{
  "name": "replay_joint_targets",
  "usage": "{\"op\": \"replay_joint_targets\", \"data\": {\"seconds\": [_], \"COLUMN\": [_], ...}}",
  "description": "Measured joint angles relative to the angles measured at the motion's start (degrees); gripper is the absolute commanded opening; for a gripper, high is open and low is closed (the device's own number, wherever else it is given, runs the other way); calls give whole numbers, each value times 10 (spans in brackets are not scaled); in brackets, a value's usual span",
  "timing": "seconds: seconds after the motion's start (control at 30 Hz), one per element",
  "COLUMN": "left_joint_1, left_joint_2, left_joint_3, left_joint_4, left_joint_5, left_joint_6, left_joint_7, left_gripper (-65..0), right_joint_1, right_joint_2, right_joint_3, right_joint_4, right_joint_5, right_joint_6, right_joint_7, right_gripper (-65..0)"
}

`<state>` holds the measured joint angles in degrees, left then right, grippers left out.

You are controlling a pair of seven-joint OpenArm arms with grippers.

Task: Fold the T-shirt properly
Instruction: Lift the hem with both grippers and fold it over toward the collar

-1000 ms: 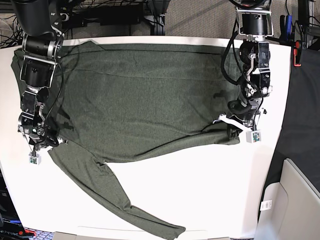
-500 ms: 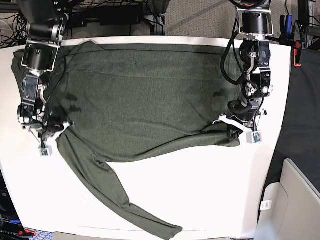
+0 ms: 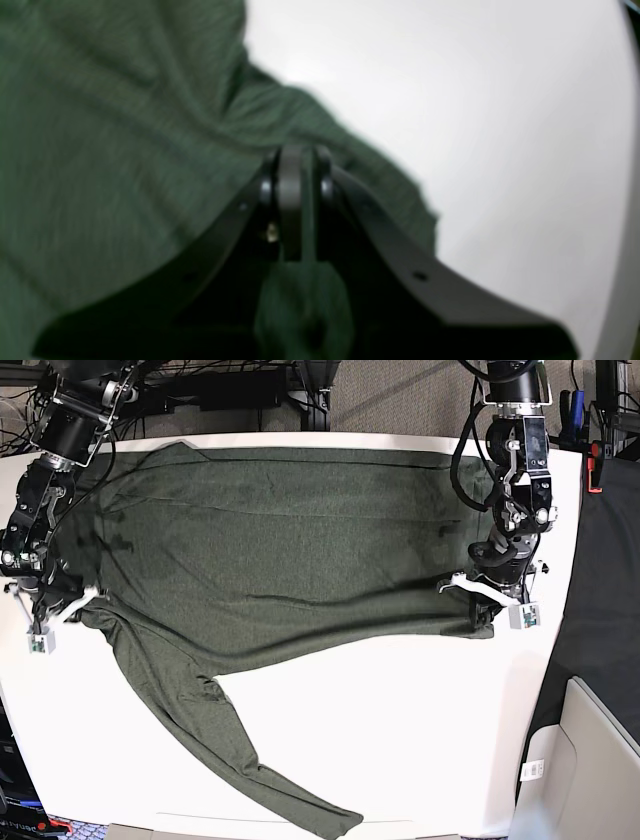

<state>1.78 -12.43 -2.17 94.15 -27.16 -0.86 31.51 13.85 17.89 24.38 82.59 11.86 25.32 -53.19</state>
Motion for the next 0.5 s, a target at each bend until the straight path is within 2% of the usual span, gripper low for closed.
{"op": "replay_joint_targets", "data": {"seconds": [0.07,0.13,0.2,0.33,0.5], "left_joint_1": [-2,-2,-2,-2,-2], "left_joint_2": [2,3,3,3,2], "left_joint_3": [3,4,4,3,3], "left_joint_4": [1,2,2,2,2], "left_joint_5": [0,0,0,0,0], "left_joint_6": [-3,-3,-2,-2,-2], "left_joint_7": [0,0,0,0,0], "left_gripper": [-650,-650,-650,-650,-650], "right_joint_1": [6,21,42,85,105], "right_joint_2": [-1,-4,-5,-18,-15], "right_joint_3": [-5,-30,-69,-124,-119], "right_joint_4": [0,-2,-3,-53,-163], "right_joint_5": [-29,-94,-151,-174,-186], "right_joint_6": [0,-2,-1,3,0], "right_joint_7": [5,-1,-1,35,60], "right_gripper": [-490,-375,-299,-271,-271]}}
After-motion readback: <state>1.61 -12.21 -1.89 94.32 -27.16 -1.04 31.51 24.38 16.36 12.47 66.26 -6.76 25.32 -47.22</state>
